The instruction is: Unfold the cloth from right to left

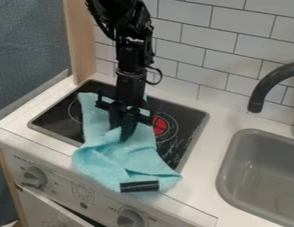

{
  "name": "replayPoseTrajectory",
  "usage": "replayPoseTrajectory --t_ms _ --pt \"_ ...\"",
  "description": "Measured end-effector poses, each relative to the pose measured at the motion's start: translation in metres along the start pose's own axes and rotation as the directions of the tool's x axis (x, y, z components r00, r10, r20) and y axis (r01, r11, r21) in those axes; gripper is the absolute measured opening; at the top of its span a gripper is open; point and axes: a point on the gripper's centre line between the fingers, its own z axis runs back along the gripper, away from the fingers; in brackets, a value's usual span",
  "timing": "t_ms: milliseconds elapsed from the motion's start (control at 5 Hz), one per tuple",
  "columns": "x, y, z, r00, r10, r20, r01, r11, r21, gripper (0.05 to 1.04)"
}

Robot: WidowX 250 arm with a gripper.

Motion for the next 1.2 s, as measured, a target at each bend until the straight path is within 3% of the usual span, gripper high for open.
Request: replayPoseTrajectory --t_ms 200,800,1200 --pt "-0.002 0.004 0.023 0.999 0.009 0.044 -0.008 1.000 -0.024 0.069" --pt "-0.022 0.062 0.047 0.995 0.096 0.027 -0.094 0.993 -0.069 0.054" --pt "-0.051 0.100 0.050 0.969 0.248 0.006 -0.248 0.968 -0.027 0.054"
